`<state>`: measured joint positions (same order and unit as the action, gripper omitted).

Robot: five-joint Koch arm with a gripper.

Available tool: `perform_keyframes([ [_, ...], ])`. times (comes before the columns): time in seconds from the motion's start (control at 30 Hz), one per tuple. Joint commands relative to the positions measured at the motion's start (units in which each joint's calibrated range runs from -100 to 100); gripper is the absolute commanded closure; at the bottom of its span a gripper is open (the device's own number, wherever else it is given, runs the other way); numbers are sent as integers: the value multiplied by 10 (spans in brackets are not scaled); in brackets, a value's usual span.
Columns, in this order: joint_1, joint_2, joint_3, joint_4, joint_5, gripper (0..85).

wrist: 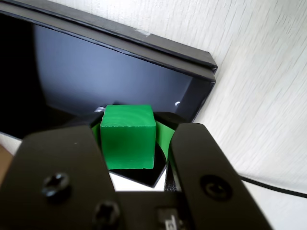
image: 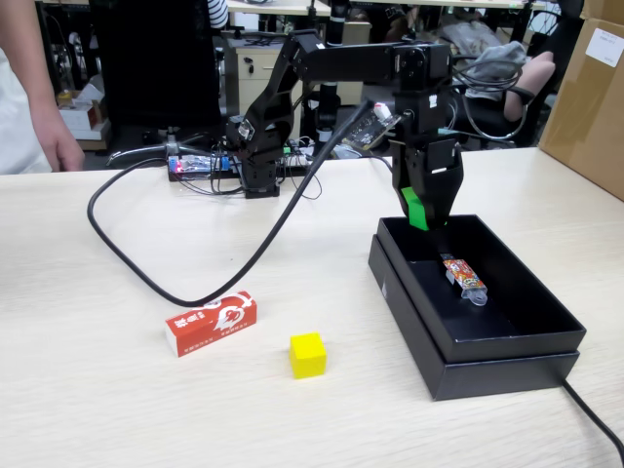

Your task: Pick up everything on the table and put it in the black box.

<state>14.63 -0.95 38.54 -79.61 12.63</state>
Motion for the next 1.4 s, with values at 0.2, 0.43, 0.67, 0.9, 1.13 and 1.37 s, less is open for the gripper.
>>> perform_keyframes([
  [0.2, 0, -85, 23, -28, -2, 493],
  [0.43, -29, -202, 3, -35, -19, 489],
  [0.67, -140, -216, -91, -36, -70, 414],
  [0.9, -224, -110, -86, -35, -120, 400],
  [1.13, -259, 56, 23, -33, -144, 400],
  [1.37, -274, 211, 126, -34, -155, 402],
])
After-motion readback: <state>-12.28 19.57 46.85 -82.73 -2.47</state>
